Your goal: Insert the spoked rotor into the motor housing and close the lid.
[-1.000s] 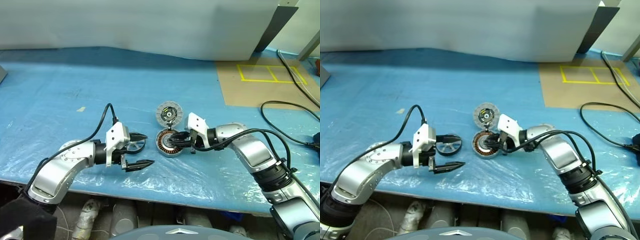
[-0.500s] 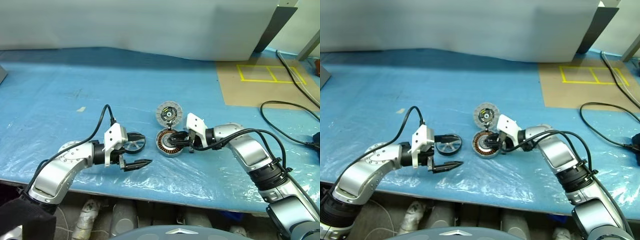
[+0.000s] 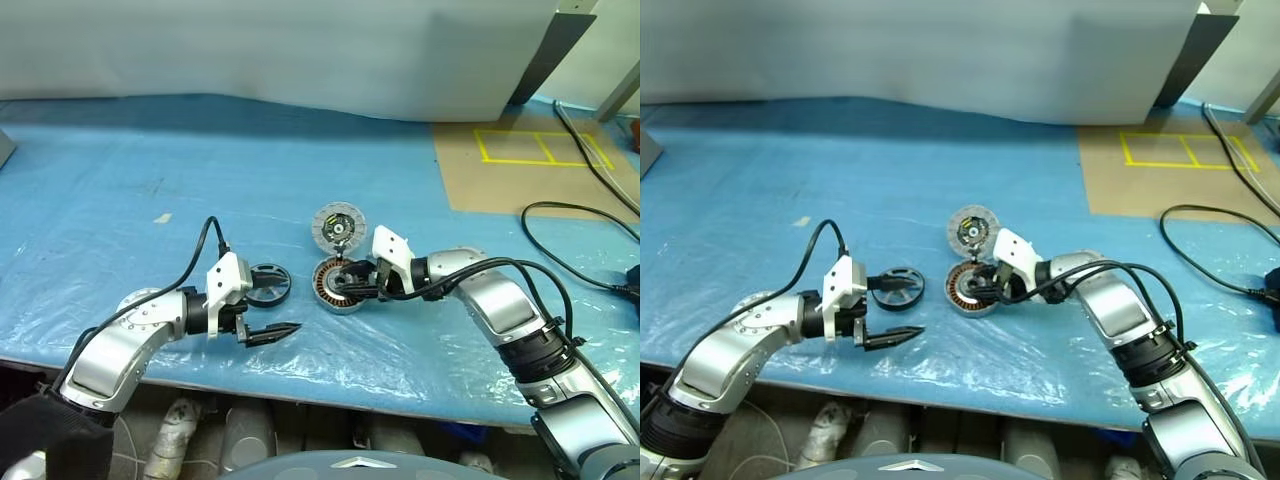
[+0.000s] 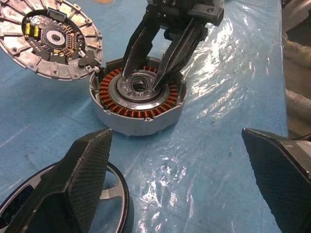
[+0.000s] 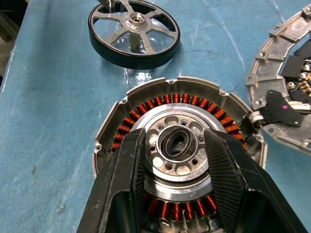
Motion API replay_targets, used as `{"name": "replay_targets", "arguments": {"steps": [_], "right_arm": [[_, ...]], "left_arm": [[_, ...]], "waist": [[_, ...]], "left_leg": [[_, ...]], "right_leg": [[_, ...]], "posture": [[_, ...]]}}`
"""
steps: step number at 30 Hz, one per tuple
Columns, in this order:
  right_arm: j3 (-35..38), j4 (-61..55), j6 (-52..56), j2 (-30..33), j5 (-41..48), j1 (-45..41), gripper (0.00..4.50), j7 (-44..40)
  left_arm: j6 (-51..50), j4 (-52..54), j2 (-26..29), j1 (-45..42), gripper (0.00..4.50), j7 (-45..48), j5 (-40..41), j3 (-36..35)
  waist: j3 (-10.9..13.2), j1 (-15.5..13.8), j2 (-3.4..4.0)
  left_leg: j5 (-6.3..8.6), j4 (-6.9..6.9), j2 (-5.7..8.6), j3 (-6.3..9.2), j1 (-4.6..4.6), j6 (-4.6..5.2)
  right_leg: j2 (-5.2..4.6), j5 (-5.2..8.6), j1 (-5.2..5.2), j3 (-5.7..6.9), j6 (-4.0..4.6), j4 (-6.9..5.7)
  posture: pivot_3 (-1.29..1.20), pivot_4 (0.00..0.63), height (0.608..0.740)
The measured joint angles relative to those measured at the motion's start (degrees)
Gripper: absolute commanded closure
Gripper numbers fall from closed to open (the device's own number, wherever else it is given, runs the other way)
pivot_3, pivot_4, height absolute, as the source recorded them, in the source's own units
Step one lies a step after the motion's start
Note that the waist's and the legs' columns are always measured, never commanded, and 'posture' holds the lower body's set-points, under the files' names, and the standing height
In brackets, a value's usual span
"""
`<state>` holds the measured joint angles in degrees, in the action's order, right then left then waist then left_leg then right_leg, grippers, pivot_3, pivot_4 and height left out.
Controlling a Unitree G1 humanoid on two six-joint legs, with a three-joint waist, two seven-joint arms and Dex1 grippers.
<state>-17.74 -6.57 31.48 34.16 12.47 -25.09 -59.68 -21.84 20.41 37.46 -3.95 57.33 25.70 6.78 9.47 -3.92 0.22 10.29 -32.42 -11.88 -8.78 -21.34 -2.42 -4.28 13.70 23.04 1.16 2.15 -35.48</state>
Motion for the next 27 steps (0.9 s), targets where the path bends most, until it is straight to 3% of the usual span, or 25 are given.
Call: {"name": "replay_targets", "arguments": {"steps": [5,7,11,17,27], "right_arm": [[4.03,-3.25,1.92,0.17,2.31,-0.45,2.73,0.94],[4.89,-3.9,2.09,-0.46,2.89,-0.86,3.1,1.67],[3.94,-4.07,1.54,-1.1,2.78,-0.37,4.45,2.13],[2.04,-2.71,1.49,-2.63,1.87,-0.02,4.48,2.82],[-1.78,1.97,-7.22,-1.31,-4.61,1.36,4.48,3.77]], "left_arm": [[0.96,-0.72,-0.08,0.29,0.0,0.55,-0.23,0.0],[1.41,-1.25,-0.37,0.29,0.0,0.62,-0.28,0.0],[1.9,-2.08,-0.76,0.35,0.0,0.65,-0.6,0.02],[2.9,-3.26,-1.27,0.36,0.0,1.23,-1.24,0.21],[4.52,-4.36,-1.66,0.65,0.0,1.93,-2.05,0.22]], "waist": [[0.0,0.0,0.0],[0.0,0.03,0.0],[0.0,0.01,0.0],[0.0,0.02,0.0],[-0.05,0.02,-0.04]], "left_leg": [[0.0,0.01,-0.01,0.0,0.01,0.0],[0.0,0.01,-0.01,-0.01,0.02,0.0],[0.0,0.02,0.0,-0.01,0.01,0.0],[0.0,0.01,0.0,-0.01,0.01,0.0],[0.01,0.04,0.0,-0.05,0.34,0.0]], "right_leg": [[0.01,0.0,0.01,0.0,0.0,0.0],[0.01,0.0,0.01,-0.01,0.0,-0.01],[0.0,0.0,0.01,0.0,0.0,0.0],[0.0,0.0,0.02,-0.01,0.0,0.0],[-0.01,0.0,-0.27,-0.05,0.0,0.0]], "posture": [[0.0,0.15,0.74],[0.0,0.15,0.74],[0.0,0.15,0.74],[0.0,0.15,0.74],[0.0,0.15,0.74]]}}
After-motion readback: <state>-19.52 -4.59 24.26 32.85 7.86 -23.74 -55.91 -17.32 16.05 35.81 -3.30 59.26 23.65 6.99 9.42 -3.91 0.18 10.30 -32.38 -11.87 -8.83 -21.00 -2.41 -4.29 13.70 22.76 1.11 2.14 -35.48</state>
